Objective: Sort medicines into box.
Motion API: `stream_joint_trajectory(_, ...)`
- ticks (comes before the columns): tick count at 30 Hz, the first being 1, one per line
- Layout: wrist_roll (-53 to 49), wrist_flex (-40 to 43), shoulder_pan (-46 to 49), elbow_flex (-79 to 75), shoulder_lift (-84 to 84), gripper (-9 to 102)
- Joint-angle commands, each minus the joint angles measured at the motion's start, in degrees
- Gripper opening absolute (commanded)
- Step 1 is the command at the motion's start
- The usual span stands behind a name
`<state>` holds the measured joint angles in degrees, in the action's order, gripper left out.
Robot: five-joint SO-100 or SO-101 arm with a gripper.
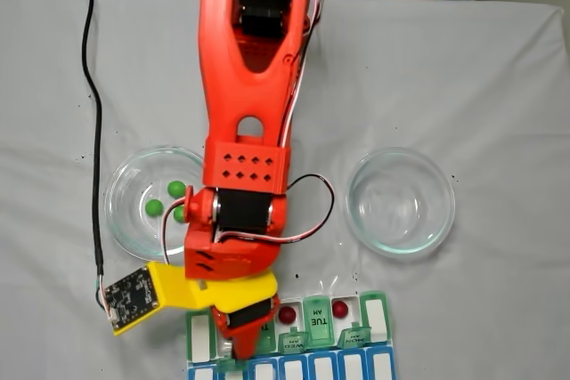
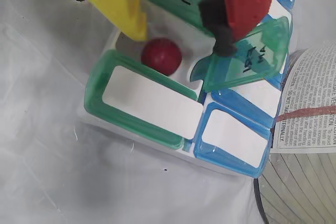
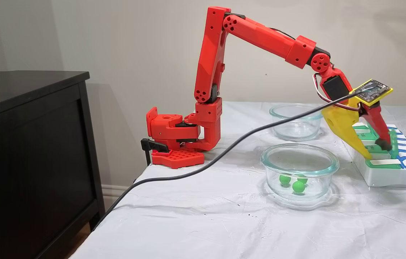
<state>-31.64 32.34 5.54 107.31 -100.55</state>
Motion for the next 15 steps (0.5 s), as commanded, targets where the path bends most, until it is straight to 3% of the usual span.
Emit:
stream_joint_trajectory(1, -1.1, 3.3, 0.9, -5.1, -7.6, 22)
stream_joint_trajectory(3, -1.7, 6.1, 1.4, -5.1, -10.1, 20)
stream_joint_trajectory(7, -4.0, 12.6, 3.4, -4.8, -16.0, 0)
stream_joint_trajectory(15, -10.4, 29.5, 11.1, -3.4, -26.3, 0)
